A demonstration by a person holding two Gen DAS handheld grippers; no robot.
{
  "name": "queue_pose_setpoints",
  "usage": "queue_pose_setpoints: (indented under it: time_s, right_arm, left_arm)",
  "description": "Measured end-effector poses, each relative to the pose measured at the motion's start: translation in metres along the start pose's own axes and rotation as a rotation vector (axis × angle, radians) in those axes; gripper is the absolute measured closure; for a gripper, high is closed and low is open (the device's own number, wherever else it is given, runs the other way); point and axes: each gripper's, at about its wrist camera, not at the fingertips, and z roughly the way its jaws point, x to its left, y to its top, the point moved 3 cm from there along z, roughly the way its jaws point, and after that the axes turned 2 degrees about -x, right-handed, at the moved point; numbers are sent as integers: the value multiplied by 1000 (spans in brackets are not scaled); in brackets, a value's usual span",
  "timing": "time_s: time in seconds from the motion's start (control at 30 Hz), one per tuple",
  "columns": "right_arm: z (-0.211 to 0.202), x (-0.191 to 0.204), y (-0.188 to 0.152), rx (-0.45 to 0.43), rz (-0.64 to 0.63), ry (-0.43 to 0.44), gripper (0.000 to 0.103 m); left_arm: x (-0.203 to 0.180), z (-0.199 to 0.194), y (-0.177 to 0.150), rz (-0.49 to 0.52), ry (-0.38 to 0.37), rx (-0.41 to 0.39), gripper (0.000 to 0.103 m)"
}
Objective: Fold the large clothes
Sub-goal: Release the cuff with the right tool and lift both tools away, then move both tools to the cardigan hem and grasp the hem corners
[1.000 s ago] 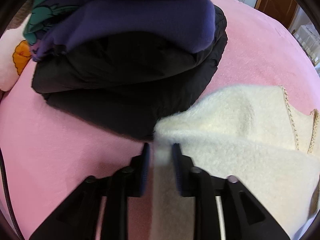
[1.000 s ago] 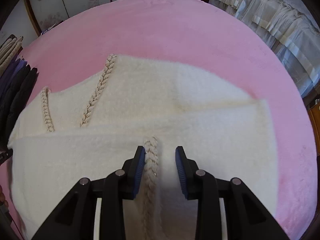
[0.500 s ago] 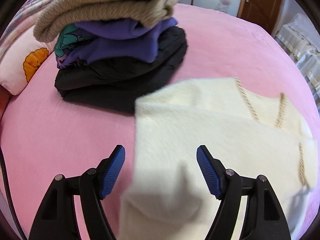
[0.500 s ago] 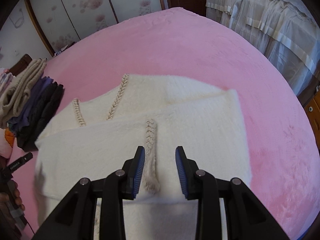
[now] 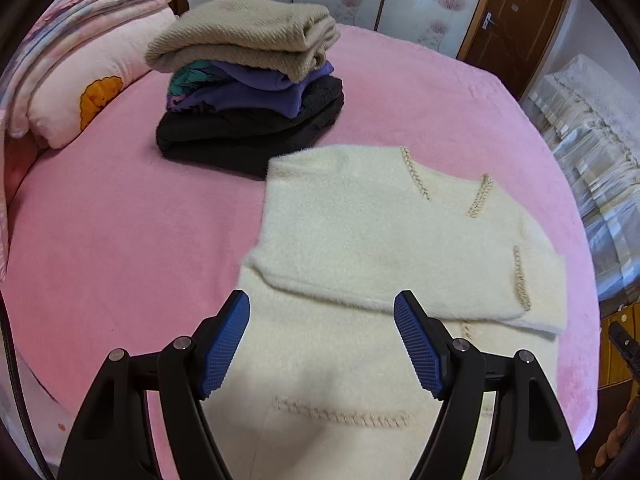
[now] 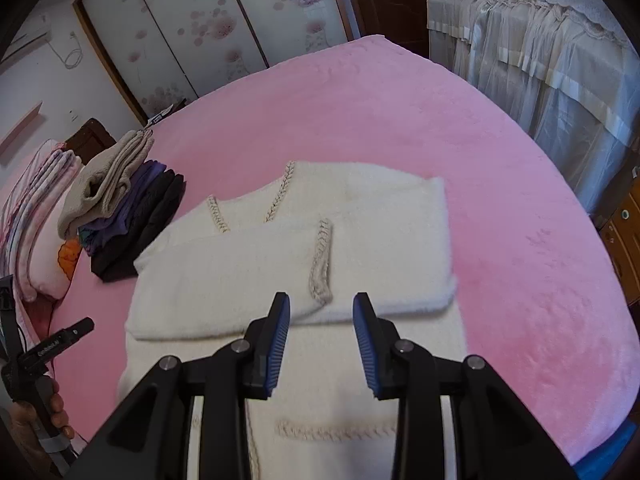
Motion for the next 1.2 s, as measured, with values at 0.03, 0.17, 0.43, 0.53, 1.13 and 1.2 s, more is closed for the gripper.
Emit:
queue_pose_setpoints:
  time_s: [0.03,0.17,0.43,0.53,1.13,1.2]
  right_arm:
    - [-11,1,-1,-9,-2,5,70]
    - [-51,11,-6,-62,-40,-22,70]
    - [-110,25,-35,-210,29,-18,70]
    - [-120,24,-51,-252,-2,-59,69]
    - [-79,-33,-195,-31,-133,-123,68]
    - [-72,-50,-209,14,-113,-143,68]
  left_arm:
    - [1,-9,-1,0,-5,-9,27]
    - [4,-44,0,26,-45,-67,22]
    - [28,-88,-19,117,-126,-110,20]
    - [43,-88,-36,121,-130,-104,20]
    - [109,6,-189,123,-161,111,20]
    - [117,16,-201,116,-150,129,20]
